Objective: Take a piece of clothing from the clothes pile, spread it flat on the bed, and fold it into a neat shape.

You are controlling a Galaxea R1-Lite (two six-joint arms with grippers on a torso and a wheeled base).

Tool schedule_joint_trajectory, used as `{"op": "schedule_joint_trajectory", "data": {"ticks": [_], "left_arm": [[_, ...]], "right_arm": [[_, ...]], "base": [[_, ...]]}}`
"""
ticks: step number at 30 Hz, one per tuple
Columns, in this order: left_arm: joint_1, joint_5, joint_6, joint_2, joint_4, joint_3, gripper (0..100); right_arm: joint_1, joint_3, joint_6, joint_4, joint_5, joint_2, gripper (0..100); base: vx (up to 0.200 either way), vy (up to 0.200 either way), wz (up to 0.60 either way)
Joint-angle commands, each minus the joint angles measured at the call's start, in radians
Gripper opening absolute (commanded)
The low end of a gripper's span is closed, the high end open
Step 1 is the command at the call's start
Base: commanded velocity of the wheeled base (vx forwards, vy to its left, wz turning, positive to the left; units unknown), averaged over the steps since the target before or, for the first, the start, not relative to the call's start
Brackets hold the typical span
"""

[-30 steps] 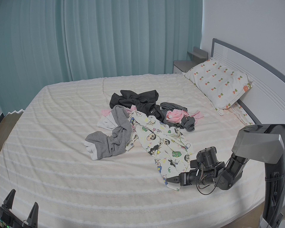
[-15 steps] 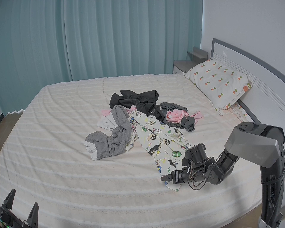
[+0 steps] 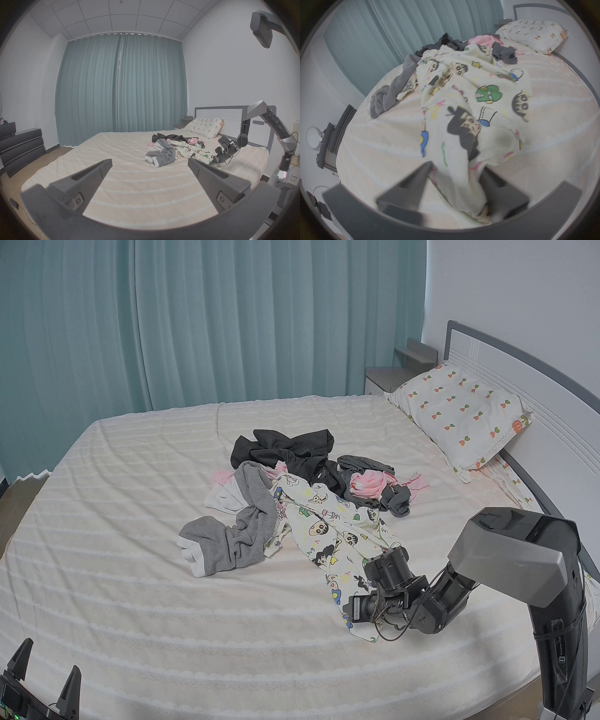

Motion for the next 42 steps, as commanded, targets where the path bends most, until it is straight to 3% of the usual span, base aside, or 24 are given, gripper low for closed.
{"op": "schedule_joint_trajectory", "data": {"ticks": [1, 6, 9, 12, 13, 17, 20, 28, 33, 40, 41, 42], "left_arm": [[0.000, 0.000, 0.000, -0.017, 0.001, 0.018, 100], [0.000, 0.000, 0.000, -0.017, 0.001, 0.018, 100], [0.000, 0.000, 0.000, -0.017, 0.001, 0.018, 100], [0.000, 0.000, 0.000, -0.017, 0.001, 0.018, 100], [0.000, 0.000, 0.000, -0.017, 0.001, 0.018, 100], [0.000, 0.000, 0.000, -0.017, 0.001, 0.018, 100], [0.000, 0.000, 0.000, -0.017, 0.001, 0.018, 100], [0.000, 0.000, 0.004, -0.017, 0.001, 0.018, 100], [0.000, -0.002, 0.006, -0.017, -0.001, 0.018, 100], [-0.006, -0.020, 0.047, 0.007, -0.010, 0.008, 100], [-0.017, -0.025, -0.060, 0.148, -0.062, -0.183, 100], [-0.018, -0.026, -0.138, 0.222, -0.082, -0.274, 100]], "right_arm": [[0.028, -0.015, 0.002, 0.002, 0.002, 0.021, 0], [0.020, 0.005, 0.004, -0.002, 0.000, -0.007, 0], [0.017, 0.065, 0.034, -0.006, 0.032, -0.075, 0], [0.017, 0.133, 0.087, -0.018, 0.134, -0.165, 0], [0.016, 0.173, 0.110, -0.039, 0.197, -0.213, 0], [-0.009, 0.309, 0.148, -0.177, 0.341, -0.331, 0], [-0.009, 0.424, 0.151, -0.317, 0.397, -0.400, 0], [-0.009, 0.571, 0.171, -0.624, 0.444, -0.506, 0], [-0.003, 0.585, 0.171, -0.648, 0.456, -0.627, 0], [0.014, 0.573, 0.172, -0.647, 0.532, -0.768, 0], [0.036, 0.564, 0.172, -0.641, 0.542, -0.809, 0], [0.043, 0.556, 0.172, -0.636, 0.542, -0.822, 0]], "base": [[0.000, 0.000, 0.00], [0.000, 0.000, 0.00], [0.000, 0.000, 0.00], [0.000, 0.000, 0.00], [0.000, 0.000, 0.00], [0.000, 0.000, 0.00], [0.000, 0.000, 0.00], [0.000, 0.000, 0.00], [0.000, 0.000, 0.00], [0.000, 0.000, 0.00], [0.000, 0.000, 0.00], [0.000, 0.000, 0.00]]}}
